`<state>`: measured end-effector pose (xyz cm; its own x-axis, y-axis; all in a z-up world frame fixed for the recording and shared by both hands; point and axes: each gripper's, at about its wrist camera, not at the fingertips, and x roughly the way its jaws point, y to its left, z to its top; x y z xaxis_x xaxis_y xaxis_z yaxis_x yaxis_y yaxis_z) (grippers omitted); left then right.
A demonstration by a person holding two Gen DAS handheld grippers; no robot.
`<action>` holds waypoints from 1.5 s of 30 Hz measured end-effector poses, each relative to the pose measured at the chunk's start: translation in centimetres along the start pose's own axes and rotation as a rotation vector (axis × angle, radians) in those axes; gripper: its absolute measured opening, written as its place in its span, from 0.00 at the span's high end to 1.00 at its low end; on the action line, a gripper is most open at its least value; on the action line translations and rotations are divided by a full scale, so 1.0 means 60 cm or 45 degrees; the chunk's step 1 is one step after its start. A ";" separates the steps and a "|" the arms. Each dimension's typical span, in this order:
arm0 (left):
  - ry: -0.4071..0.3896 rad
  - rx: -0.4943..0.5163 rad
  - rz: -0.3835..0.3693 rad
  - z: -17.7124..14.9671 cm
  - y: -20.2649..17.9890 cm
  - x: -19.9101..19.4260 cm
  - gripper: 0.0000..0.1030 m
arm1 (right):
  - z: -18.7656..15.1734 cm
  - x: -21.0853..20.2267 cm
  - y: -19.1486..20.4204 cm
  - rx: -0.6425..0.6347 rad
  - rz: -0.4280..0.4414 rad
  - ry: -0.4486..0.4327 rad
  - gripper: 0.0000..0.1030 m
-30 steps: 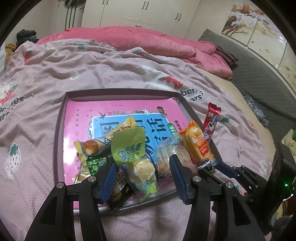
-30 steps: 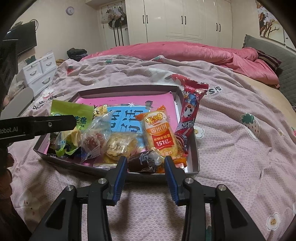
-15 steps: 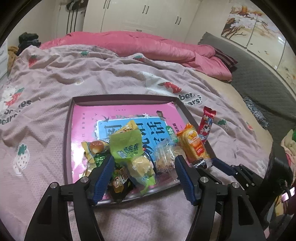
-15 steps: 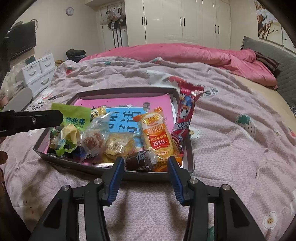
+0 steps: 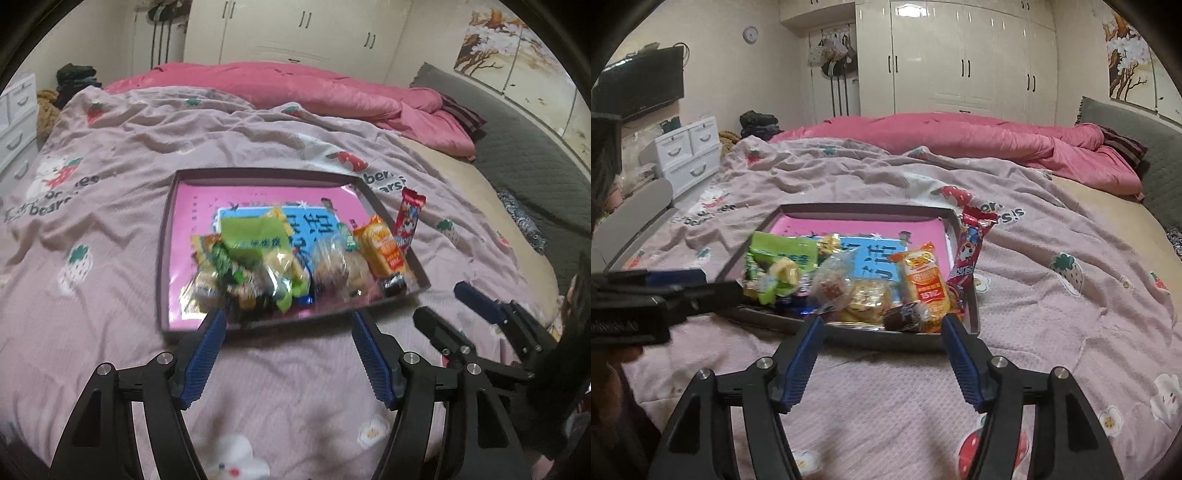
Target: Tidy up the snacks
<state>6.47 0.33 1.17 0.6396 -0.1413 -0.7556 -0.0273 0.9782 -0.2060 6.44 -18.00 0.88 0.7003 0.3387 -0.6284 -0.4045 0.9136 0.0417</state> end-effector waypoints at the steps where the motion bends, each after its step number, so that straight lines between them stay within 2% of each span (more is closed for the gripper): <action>1: 0.001 0.001 0.012 -0.006 0.000 -0.004 0.30 | -0.003 -0.007 0.003 -0.002 0.005 -0.007 0.31; 5: 0.034 0.001 0.055 -0.033 0.004 -0.015 0.22 | -0.011 -0.022 0.010 -0.001 0.020 -0.002 0.22; 17: 0.045 0.021 0.068 -0.070 -0.004 -0.039 0.22 | -0.031 -0.045 0.026 -0.020 0.000 0.021 0.21; 27: 0.038 0.016 0.093 -0.069 0.001 -0.041 0.22 | -0.038 -0.043 0.024 -0.015 -0.014 0.035 0.17; 45: 0.045 0.025 0.095 -0.069 -0.001 -0.036 0.22 | -0.042 -0.034 0.016 0.012 -0.027 0.059 0.16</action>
<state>1.92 -0.03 0.24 0.6088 -0.0730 -0.7900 -0.0583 0.9889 -0.1364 3.14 -18.36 0.27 0.6805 0.3084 -0.6647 -0.3839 0.9227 0.0351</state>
